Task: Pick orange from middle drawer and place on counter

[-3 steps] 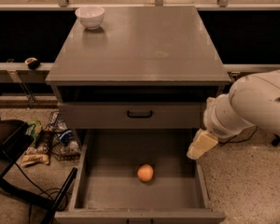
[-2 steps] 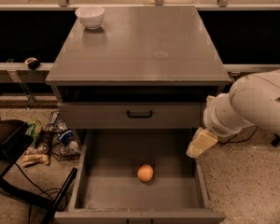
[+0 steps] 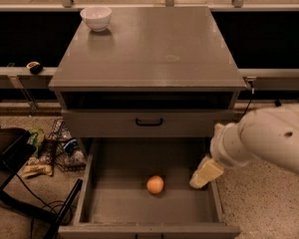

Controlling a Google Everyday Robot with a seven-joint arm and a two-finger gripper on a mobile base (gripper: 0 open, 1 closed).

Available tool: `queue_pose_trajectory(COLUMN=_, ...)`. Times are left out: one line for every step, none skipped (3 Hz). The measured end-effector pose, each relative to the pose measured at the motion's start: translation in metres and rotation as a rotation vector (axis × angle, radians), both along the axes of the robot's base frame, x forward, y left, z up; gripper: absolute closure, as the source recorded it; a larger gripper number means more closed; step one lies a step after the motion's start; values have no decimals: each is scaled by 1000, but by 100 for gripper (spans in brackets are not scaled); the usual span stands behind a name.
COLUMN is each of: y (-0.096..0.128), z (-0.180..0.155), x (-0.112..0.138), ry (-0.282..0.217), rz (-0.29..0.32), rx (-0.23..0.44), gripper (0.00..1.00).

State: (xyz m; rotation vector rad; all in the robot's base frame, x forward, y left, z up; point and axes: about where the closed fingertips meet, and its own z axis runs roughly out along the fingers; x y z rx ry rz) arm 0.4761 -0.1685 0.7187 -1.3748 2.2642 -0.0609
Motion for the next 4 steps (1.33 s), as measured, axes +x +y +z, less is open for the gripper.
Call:
queue_pose_trajectory(y=14, z=-57, x=-26, ry=61, rz=-23, rx=61, gripper=0)
queue_pose_trajectory(y=34, z=-107, x=-44, ry=91, rz=-33, rx=129, gripper=0)
queue_pose_trajectory(y=57, z=-153, x=-50, ry=87, rz=-37, rx=215, gripper=0)
queue_pose_trajectory(y=78, z=-190, x=-45, ry=78, rz=-47, rx=294, gripper=0)
